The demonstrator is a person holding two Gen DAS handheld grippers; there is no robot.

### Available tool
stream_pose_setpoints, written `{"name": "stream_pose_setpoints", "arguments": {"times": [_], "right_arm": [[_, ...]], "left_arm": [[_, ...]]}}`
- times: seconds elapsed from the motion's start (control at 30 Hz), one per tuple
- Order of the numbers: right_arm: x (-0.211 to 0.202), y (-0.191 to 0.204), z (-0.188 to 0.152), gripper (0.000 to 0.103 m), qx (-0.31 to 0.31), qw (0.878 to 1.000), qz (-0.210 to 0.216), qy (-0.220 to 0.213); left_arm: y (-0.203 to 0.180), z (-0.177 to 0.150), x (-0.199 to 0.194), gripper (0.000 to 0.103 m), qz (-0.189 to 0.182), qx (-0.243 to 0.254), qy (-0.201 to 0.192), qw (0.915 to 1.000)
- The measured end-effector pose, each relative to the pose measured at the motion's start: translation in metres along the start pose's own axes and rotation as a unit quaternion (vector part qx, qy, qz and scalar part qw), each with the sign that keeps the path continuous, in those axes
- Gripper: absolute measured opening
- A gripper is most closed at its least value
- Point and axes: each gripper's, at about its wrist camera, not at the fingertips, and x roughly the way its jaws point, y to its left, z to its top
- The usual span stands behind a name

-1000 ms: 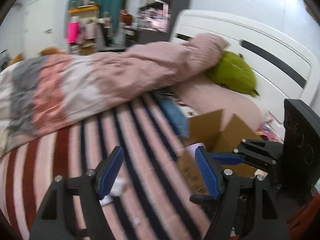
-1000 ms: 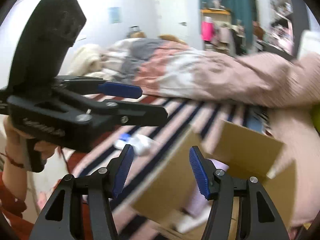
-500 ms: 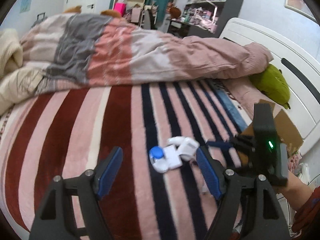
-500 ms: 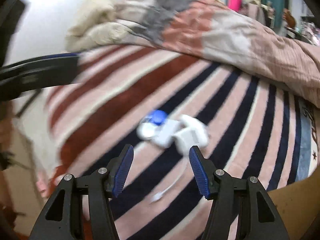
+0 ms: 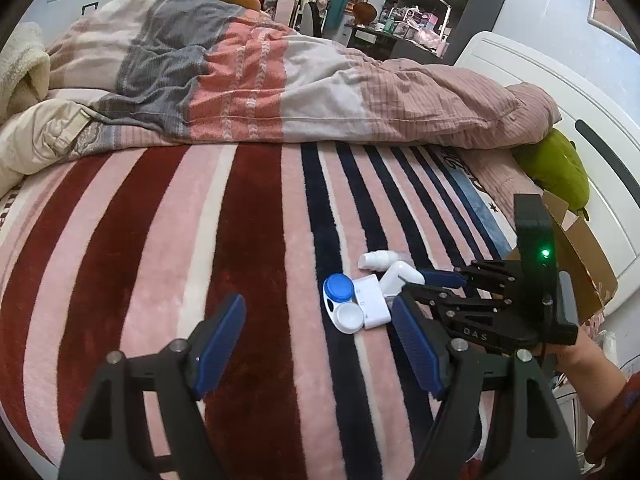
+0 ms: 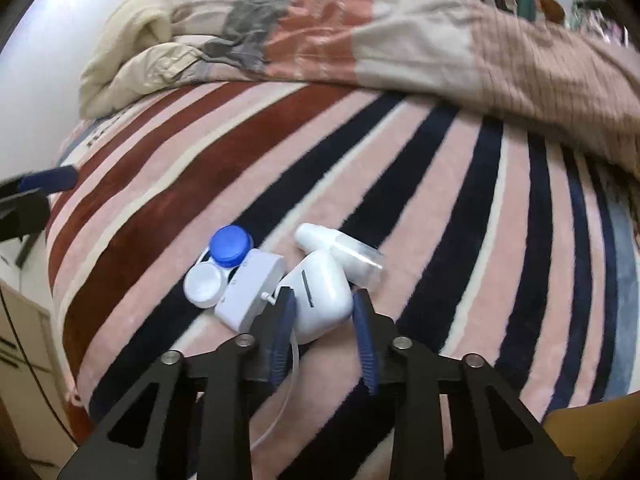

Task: Organize rigid objects
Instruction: 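Move the right gripper back and grasp the white earbud case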

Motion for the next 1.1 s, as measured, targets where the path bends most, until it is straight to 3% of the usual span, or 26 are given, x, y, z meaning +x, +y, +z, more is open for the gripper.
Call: {"name": "stream_pose_setpoints", "arguments": {"times": [0.1,0.23,0.37,0.43,0.47,0.5,0.63,0.7,0.77,0.87,0.97,1.1], "right_arm": [[-0.014,0.008,-0.008,0.017,-0.013,1.0,0.009,0.01],[-0.036,0.024,-0.028,0.013,-0.043,0.997,0.059,0.011],[-0.04,0.028,-0.035,0.013,-0.037,0.998,0.045,0.006],[-0.038,0.019,-0.034,0.017,-0.006,0.999,0.033,0.006],[-0.036,0.017,-0.033,0.025,0.001,1.0,0.019,0.004],[-0.033,0.015,-0.031,0.03,-0.001,1.0,-0.001,-0.002],[-0.009,0.008,-0.026,0.034,-0.026,0.999,-0.042,0.012],[-0.001,0.006,-0.024,0.048,-0.045,0.998,-0.052,0.009],[0.007,0.002,-0.023,0.053,-0.051,0.997,-0.054,0.013],[0.014,-0.003,-0.022,0.052,-0.042,0.999,-0.028,0.011],[0.011,0.002,-0.024,0.044,-0.051,0.998,-0.032,0.005],[-0.011,0.014,-0.029,0.042,-0.065,0.997,-0.034,-0.014]], "left_arm": [[-0.006,-0.004,-0.009,0.073,0.0,0.005,-0.005,1.0],[-0.013,-0.007,-0.019,0.073,-0.002,0.006,-0.011,0.9999],[-0.023,-0.012,-0.03,0.073,-0.002,0.015,-0.018,0.9997],[-0.026,-0.016,-0.034,0.073,0.004,0.02,-0.019,0.9996],[-0.026,-0.017,-0.036,0.073,0.006,0.02,-0.019,0.9996],[-0.025,-0.017,-0.036,0.073,0.007,0.019,-0.019,0.9996],[-0.02,-0.021,-0.039,0.073,0.012,0.012,-0.017,0.9997],[-0.019,-0.023,-0.038,0.073,0.015,0.009,-0.014,0.9997],[-0.018,-0.024,-0.036,0.073,0.017,0.007,-0.011,0.9998],[-0.018,-0.024,-0.034,0.073,0.017,0.005,-0.007,0.9998],[-0.023,-0.022,-0.033,0.073,0.014,0.009,-0.005,0.9998],[-0.032,-0.021,-0.038,0.073,0.004,0.017,-0.009,0.9998]]}}
